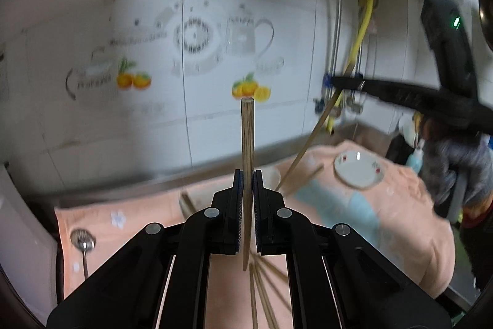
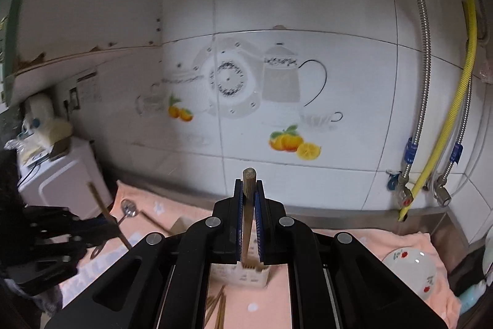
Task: Organize utensils
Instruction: 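Raise the left tool's chopstick over the holder while the right tool lifts its own, then open the left tool to drop its chopstick in the holder while the right tool releases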
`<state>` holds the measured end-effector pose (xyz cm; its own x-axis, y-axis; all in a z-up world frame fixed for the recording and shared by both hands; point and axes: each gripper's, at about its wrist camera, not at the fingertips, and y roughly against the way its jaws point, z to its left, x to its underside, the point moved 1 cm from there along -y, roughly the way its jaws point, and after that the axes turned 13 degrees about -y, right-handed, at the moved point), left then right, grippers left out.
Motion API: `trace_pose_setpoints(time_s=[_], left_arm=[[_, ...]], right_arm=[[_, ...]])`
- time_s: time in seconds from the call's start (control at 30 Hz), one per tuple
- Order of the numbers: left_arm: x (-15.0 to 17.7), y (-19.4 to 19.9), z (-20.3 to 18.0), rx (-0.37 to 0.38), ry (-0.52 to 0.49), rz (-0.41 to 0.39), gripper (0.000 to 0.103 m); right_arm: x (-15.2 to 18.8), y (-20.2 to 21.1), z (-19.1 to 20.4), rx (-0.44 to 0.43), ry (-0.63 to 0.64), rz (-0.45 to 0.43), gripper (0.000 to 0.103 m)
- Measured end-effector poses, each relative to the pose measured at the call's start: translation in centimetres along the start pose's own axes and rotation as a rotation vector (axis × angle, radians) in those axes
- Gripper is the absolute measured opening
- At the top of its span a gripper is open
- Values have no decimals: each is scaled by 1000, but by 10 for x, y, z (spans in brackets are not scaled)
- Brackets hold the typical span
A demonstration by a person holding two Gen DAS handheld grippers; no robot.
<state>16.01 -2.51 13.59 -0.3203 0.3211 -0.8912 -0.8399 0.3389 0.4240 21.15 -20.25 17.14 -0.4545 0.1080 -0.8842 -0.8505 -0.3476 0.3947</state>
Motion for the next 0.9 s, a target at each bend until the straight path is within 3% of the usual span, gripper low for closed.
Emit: trace_pose_setpoints(time_s=[0.2, 0.4, 0.67, 0.9], left_arm=[[-30, -14, 20, -49, 31, -61, 6], [-39, -34, 45, -147, 72, -85, 6], [-2, -78, 68, -153, 160, 23, 6], [16, -87, 75, -141, 190, 78, 8]], right_arm=[[15, -39, -3, 39, 18, 60, 7], [37, -60, -6, 42, 29, 114, 7], [49, -63, -7, 43, 41, 137, 7], [46, -45, -12, 46, 26, 101, 7]])
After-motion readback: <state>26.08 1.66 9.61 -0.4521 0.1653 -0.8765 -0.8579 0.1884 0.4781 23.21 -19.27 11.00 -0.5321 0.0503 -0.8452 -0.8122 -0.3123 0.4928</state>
